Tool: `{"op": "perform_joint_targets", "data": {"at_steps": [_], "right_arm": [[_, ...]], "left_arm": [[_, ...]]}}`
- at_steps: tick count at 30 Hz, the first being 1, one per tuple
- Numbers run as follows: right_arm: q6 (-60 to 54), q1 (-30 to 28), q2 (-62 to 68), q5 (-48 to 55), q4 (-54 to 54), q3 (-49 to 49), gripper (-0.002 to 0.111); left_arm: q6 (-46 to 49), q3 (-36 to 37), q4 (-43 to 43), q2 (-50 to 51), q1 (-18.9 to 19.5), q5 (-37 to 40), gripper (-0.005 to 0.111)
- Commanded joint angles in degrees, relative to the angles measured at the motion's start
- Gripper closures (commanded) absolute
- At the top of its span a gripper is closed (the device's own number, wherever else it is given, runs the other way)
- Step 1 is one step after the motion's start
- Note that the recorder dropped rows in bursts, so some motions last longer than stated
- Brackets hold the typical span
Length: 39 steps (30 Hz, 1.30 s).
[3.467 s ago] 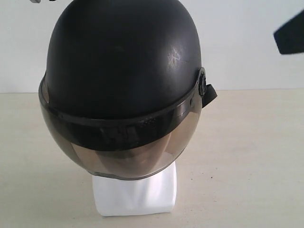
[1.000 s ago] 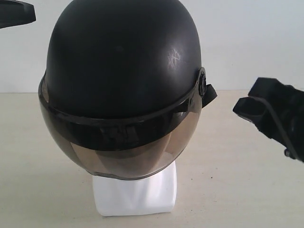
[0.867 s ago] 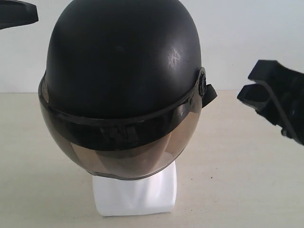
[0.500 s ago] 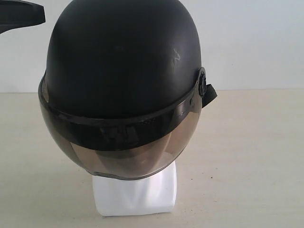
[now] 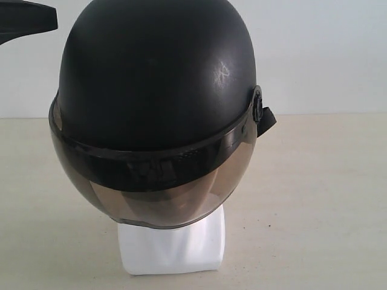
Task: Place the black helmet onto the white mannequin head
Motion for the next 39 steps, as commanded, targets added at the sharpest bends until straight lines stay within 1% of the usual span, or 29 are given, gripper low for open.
{"op": "perform_joint_targets", "data": {"at_steps": [1, 4, 5, 6, 7, 10, 12, 13, 14, 16, 19, 21, 23, 24, 26, 29, 30, 32, 33, 35, 38, 39], "right_arm": [[15.56, -0.54, -4.1, 2.81, -2.25, -8.01, 0.108], [15.13, -0.54, -7.26, 2.81, 2.8, -13.0, 0.108], [11.23, -0.34, -8.1, 2.81, 5.11, -14.29, 0.108], [4.82, 0.3, -8.71, 2.81, 6.62, -14.73, 0.108], [-4.44, 1.14, -9.25, 2.81, 8.54, -14.73, 0.108], [-34.09, 2.78, -9.18, 2.81, 18.91, -14.39, 0.108], [-50.5, 3.44, -8.77, 2.81, 25.51, -14.26, 0.108], [-54.52, 3.54, -8.41, 2.61, 27.27, -14.26, 0.108], [-56.05, 3.54, -8.13, 1.74, 27.52, -14.26, 0.108], [-48.9, 3.54, -6.87, -0.04, 24.1, -14.26, 0.108], [-25.58, 3.54, -4.87, -3.0, 13.9, -14.26, 0.108], [-13.36, 3.54, -3.7, -5.23, 5.56, -14.26, 0.108], [-6.37, 3.54, -3.01, -5.25, -3.0, -14.26, 0.108], [-5.17, 3.54, -2.74, -5.25, -4.91, -14.56, 0.108], [-6.18, 3.54, -2.31, -5.25, -4.68, -15.74, 0.108], [-14.12, 3.54, -1.29, -5.82, -2.91, -18.1, 0.108], [-18.13, 3.54, -0.78, -7.67, -1.29, -18.77, 0.108], [-26.1, 3.54, 0.38, -13.75, 5.64, -19.8, 0.108], [-28.32, 3.54, 1.27, -16.48, 9.33, -20.14, 0.108], [-28.17, 3.54, 3.47, -18.65, 12.68, -20.23, 0.108], [-21.73, 3.43, 8.41, -21.4, 13.35, -20.23, 0.108], [-19.19, 3.43, 9.98, -24.46, 13.35, -20.23, 0.108]], "left_arm": [[1.89, 0.3, -0.91, -0.32, -0.3, 0.31, 0.102], [1.9, 0.3, -1.05, -0.32, -0.3, 0.31, 0.102], [1.98, 0.3, -1.34, -0.32, -0.3, 0.31, 0.102], [2.49, 0.3, -1.65, -0.32, -0.3, 0.31, 0.102], [3.1, 0.3, -1.96, -0.32, -0.3, 0.31, 0.102], [3.23, 0.3, -2.23, -0.32, -0.3, 0.19, 0.102], [3.23, 0.3, -2.23, -0.32, -0.3, -0.23, 0.102], [3.23, 0.3, -2.23, -0.32, -0.3, -0.44, 0.102], [3.23, 0.3, -2.23, -0.32, -0.3, -0.44, 0.102], [3.33, 0.3, -2.23, -0.32, -0.3, -0.5, 0.102], [5.11, 0.3, -2.23, -0.32, -0.3, -0.5, 0.102], [5.11, 0.3, -2.23, -0.32, -0.3, -0.5, 0.102], [5.11, 0.3, -2.23, -0.32, -0.3, -0.5, 0.102], [5.23, 0.3, -2.23, -0.32, -0.3, -0.5, 0.102], [5.9, 0.3, -2.23, -0.32, -0.3, -0.27, 0.102], [6.43, 0.3, -2.23, -0.32, -0.3, -0.14, 0.102], [6.81, 0.3, -2.23, -0.32, -0.3, -0.14, 0.102], [6.83, 0.3, -2.52, -0.32, -0.3, -0.05, 0.102], [6.83, 0.3, -2.64, -0.32, -0.3, -0.05, 0.102], [6.83, 0.3, -2.63, -0.32, -0.3, 0.07, 0.102], [6.83, 0.3, -2.63, -0.32, -0.3, 0.07, 0.102], [6.83, 0.3, -2.63, -0.32, -0.3, 0.07, 0.102]]}}
